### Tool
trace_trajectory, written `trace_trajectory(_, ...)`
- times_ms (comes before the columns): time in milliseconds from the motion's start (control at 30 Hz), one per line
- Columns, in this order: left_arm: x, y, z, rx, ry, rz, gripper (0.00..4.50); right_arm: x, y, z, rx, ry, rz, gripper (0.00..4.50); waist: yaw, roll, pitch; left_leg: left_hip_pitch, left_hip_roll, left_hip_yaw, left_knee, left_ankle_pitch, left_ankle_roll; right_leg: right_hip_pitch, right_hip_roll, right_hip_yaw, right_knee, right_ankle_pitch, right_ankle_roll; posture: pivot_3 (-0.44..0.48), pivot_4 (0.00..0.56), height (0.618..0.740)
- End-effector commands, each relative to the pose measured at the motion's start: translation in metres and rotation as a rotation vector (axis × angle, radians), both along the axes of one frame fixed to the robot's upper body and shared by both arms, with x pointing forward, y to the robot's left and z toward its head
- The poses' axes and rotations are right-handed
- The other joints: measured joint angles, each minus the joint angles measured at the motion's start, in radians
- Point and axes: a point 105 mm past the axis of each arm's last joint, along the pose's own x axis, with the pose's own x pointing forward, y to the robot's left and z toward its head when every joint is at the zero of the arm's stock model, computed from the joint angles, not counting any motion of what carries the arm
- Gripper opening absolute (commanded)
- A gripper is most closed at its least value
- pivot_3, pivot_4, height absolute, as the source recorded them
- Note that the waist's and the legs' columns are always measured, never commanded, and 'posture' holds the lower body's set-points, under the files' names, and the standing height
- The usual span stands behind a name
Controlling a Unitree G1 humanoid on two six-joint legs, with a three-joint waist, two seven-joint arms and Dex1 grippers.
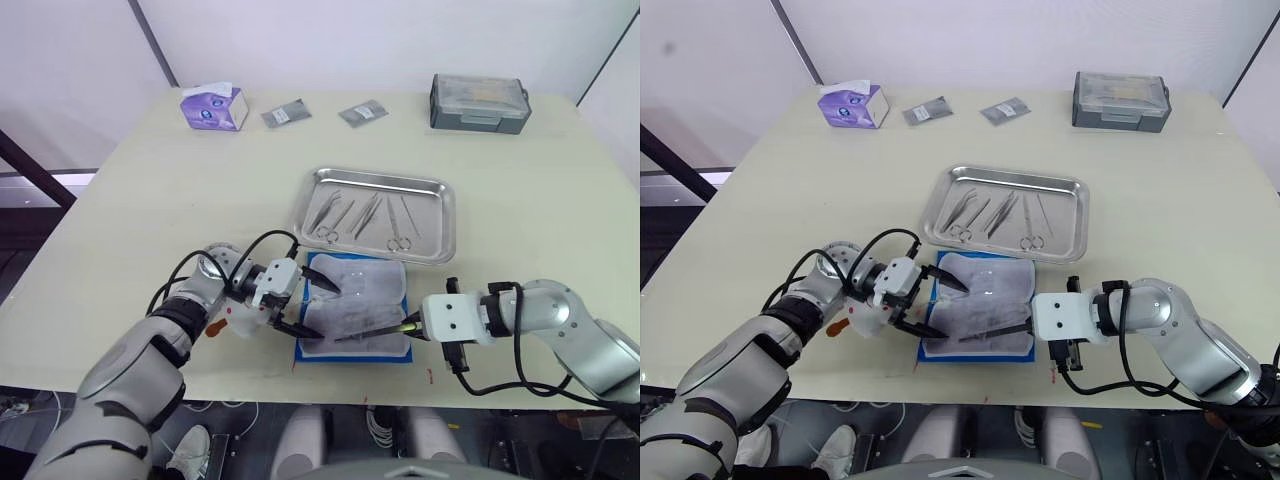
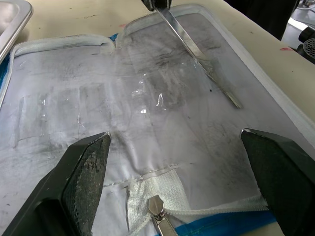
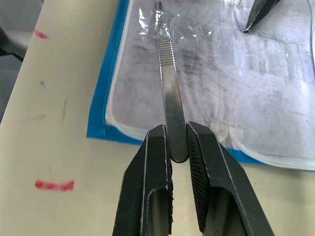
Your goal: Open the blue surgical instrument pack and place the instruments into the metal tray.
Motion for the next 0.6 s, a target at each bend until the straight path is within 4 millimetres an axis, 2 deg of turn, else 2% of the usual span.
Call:
trace_trajectory(33,-0.020,0.012,-0.028,0.122,0.104,-0.050,4.50,0.009,-0.017,0.025,0.012,-0.109,-0.051,0.06,0.001,0.000,0.000,0.000,0.000,0.000,0.000,0.000,0.000,0.000,0.000,0.000,0.000,0.000,0.000,0.000,0.150,0.740)
trace_trajectory(467,-0.019,0.012,-0.026,0.120,0.104,-0.052,4.50,0.005,-0.080,0.028,-0.073,-0.113,-0.171,0.06,0.001,-0.001,0.000,0.000,0.000,0.002,0.000,0.000,0.000,0.000,0.000,0.000,-0.001,0.000,0.000,0.000,0.150,0.740)
trace_trajectory(533,-0.019,0.012,-0.026,0.119,0.104,-0.051,4.50,0.006,-0.086,0.031,-0.062,-0.110,-0.204,0.06,0.000,-0.001,0.001,0.000,0.000,0.003,0.000,0.000,0.000,0.000,0.000,0.001,-0.001,0.000,0.000,0.000,0.150,0.740)
trace_trajectory(600,-0.019,0.012,-0.025,0.119,0.104,-0.049,4.50,0.010,-0.088,0.038,0.022,-0.098,-0.281,0.06,0.000,-0.001,0.001,0.000,0.000,0.003,0.000,0.000,0.000,0.000,0.000,0.001,0.000,0.000,0.000,0.000,0.150,0.740)
